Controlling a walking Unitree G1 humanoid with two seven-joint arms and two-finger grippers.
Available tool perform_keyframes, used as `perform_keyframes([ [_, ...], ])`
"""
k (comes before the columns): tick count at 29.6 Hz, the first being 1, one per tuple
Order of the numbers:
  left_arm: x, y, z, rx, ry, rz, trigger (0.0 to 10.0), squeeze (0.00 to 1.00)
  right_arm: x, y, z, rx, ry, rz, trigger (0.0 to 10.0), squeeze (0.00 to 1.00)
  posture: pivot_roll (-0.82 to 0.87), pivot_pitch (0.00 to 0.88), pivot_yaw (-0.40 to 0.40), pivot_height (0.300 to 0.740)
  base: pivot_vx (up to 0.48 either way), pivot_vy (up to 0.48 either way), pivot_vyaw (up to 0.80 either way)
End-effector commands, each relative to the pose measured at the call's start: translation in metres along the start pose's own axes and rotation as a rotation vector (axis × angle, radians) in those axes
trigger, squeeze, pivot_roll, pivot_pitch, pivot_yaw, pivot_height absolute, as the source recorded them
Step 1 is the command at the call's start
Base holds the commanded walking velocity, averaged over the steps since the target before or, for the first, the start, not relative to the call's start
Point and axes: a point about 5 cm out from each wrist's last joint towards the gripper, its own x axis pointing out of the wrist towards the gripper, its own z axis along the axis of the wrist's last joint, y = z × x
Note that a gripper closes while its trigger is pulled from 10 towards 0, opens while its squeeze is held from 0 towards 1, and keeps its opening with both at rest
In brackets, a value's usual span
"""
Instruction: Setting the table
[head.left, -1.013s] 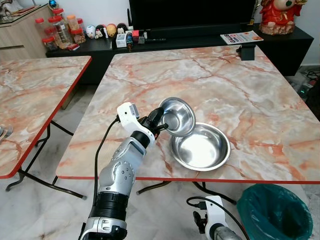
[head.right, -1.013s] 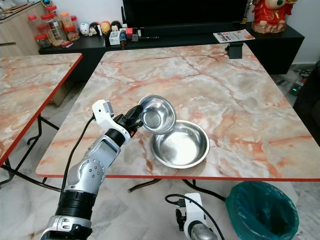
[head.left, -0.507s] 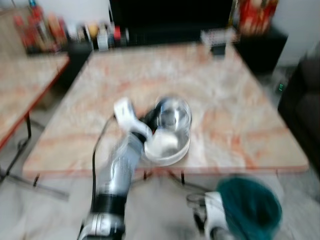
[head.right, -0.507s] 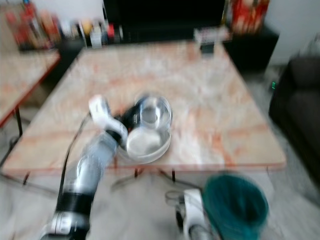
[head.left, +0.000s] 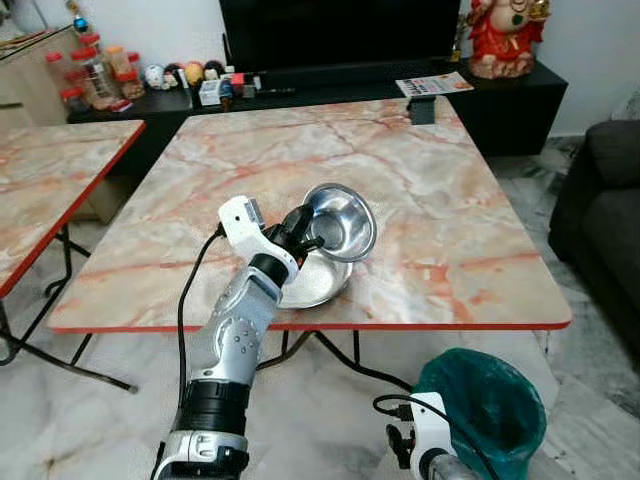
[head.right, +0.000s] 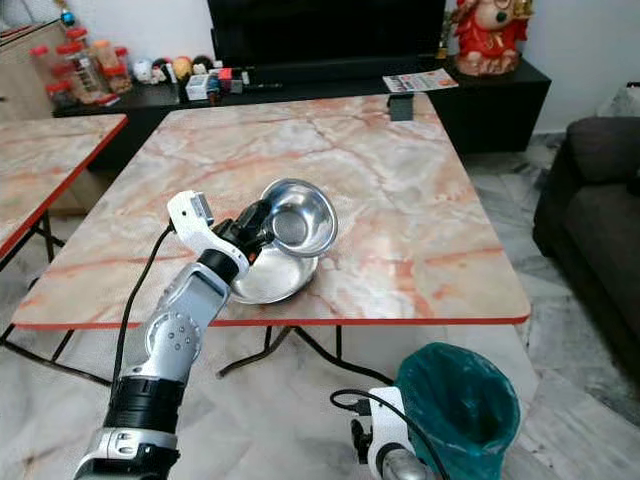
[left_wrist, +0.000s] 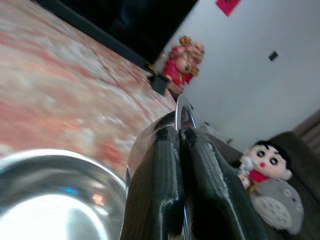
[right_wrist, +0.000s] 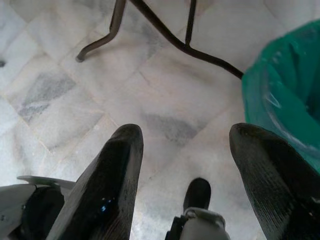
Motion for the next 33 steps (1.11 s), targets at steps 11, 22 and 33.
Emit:
perform_keyframes([
  [11,0.003,-0.004,-0.002,0.051,0.013,-0.009,10.0,0.00,0.001,0.007,0.002,0.012,-0.004,0.013,10.0,0.00,-0.01,0.022,0.080,0.740,0.000,0.000,0.00],
  [22,0.002,-0.011,-0.020,0.058,0.080,-0.036,10.0,0.00,0.001,0.008,0.001,0.009,-0.002,0.016,10.0,0.00,0.00,0.024,0.078,0.740,0.000,0.000,0.00],
  [33,0.016,-0.001,-0.034,0.000,0.106,0.107,10.0,0.00,0.001,0.007,0.001,0.019,-0.002,0.009,10.0,0.00,-0.02,0.025,0.086,0.740,0.000,0.000,0.00],
])
